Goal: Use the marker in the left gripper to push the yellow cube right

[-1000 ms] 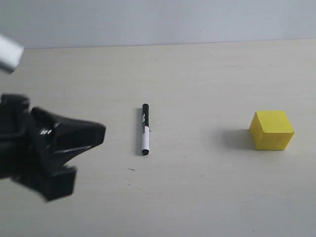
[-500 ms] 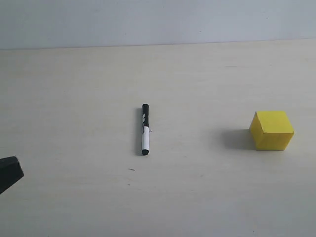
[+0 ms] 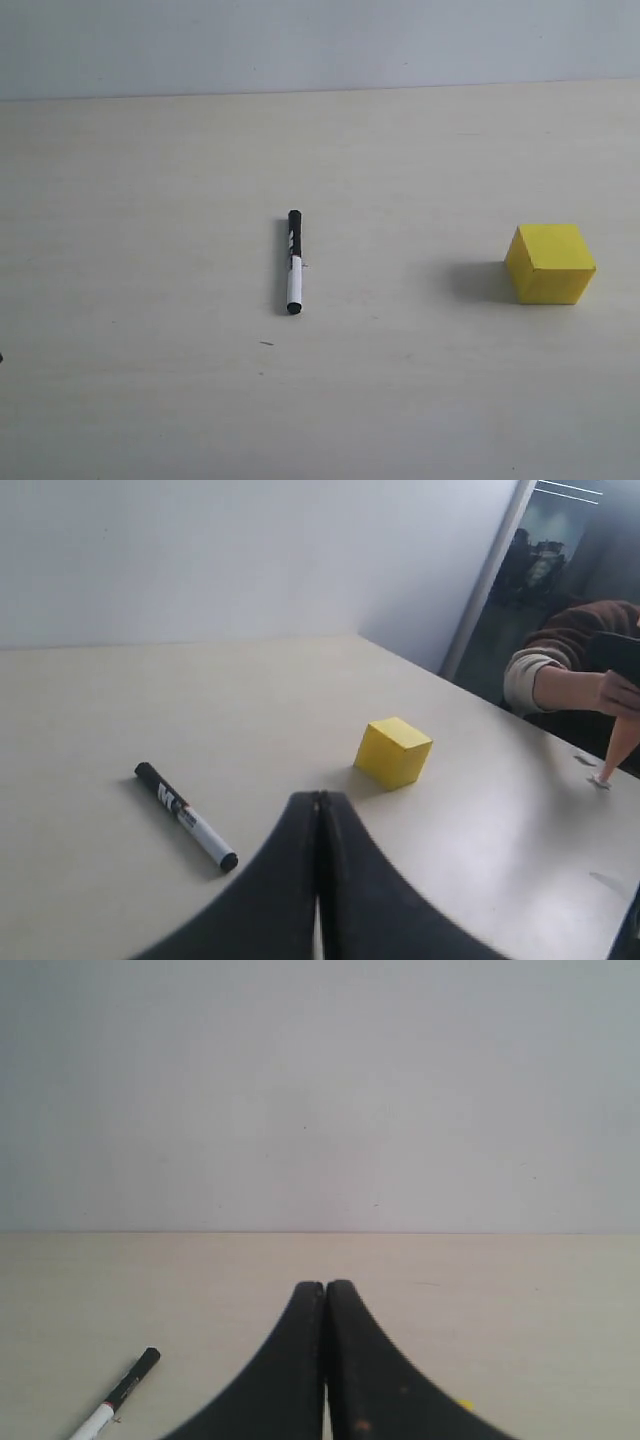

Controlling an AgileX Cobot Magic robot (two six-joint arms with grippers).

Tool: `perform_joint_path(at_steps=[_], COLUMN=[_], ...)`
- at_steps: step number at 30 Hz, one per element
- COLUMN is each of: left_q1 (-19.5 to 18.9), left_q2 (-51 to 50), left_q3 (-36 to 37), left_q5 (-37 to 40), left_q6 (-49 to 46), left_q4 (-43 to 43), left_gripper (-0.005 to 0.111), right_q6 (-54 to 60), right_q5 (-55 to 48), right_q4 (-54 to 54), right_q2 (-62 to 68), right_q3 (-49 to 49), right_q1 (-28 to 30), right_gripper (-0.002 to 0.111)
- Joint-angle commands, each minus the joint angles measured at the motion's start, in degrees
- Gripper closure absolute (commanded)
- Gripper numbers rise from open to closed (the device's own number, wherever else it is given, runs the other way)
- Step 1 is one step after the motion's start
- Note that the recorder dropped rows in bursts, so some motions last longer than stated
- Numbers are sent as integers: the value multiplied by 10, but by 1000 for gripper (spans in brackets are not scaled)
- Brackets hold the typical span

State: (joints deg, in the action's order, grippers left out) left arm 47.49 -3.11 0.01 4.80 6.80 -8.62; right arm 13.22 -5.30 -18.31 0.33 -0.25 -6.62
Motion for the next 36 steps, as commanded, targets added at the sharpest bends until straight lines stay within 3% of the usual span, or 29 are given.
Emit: perform_joint_path(at_steps=[1,13,17,21,23,26,29,33,36], left_q1=[-1,-2,-6,-6,-6,-7,-7,-7,-7], left_q2=[31,31,31,31,31,31,31,31,31], left_q3=[0,0,0,0,0,0,0,0,0], left_q5=[18,0,49,173,174,90,61,176,188], left_q6=[-7,-29,-18,91,80,15,-23,41,41], left_q4=[5,25,15,-99,-119,-38,11,-89,-122], left_gripper=[107,107,107,107,107,107,107,107,107], right_q6=[1,1,1,1,1,1,1,1,1], right_q5=[3,3,3,3,3,3,3,3,3], right_q4=[3,3,3,3,3,3,3,3,3], right_q2=[-3,-3,-3,-3,-3,-3,-3,-3,-3], right_q3=[3,3,3,3,3,3,3,3,3], right_q1=[-1,-1,-1,-1,-1,-1,-1,-1,-1], right_gripper=[108,108,108,108,108,108,108,108,108])
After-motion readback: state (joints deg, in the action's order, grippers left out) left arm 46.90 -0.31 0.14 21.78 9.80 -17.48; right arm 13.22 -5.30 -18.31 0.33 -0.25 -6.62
